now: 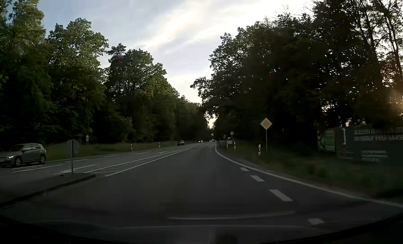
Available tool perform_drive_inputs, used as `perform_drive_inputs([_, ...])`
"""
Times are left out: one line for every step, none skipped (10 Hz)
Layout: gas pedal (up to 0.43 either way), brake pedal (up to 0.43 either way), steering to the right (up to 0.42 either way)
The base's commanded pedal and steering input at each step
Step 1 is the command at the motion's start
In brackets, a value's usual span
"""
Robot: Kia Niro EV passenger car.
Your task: Follow the waypoints while adhering to traffic rules and regulations
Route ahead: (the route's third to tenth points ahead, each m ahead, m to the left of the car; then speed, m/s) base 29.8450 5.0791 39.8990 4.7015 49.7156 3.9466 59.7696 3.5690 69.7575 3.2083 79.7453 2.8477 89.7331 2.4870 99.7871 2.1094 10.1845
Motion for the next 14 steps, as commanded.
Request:
perform_drive_inputs([0.287, 0.0, -0.021])
perform_drive_inputs([0.287, 0.0, -0.011])
perform_drive_inputs([0.287, 0.0, -0.005])
perform_drive_inputs([0.287, 0.0, -0.004])
perform_drive_inputs([0.287, 0.0, -0.003])
perform_drive_inputs([0.287, 0.0, -0.001])
perform_drive_inputs([0.287, 0.0, 0.0])
perform_drive_inputs([0.287, 0.0, 0.001])
perform_drive_inputs([0.287, 0.0, 0.002])
perform_drive_inputs([0.287, 0.0, 0.002])
perform_drive_inputs([0.287, 0.0, 0.002])
perform_drive_inputs([0.287, 0.0, 0.003])
perform_drive_inputs([0.287, 0.0, 0.003])
perform_drive_inputs([0.287, 0.0, 0.005])
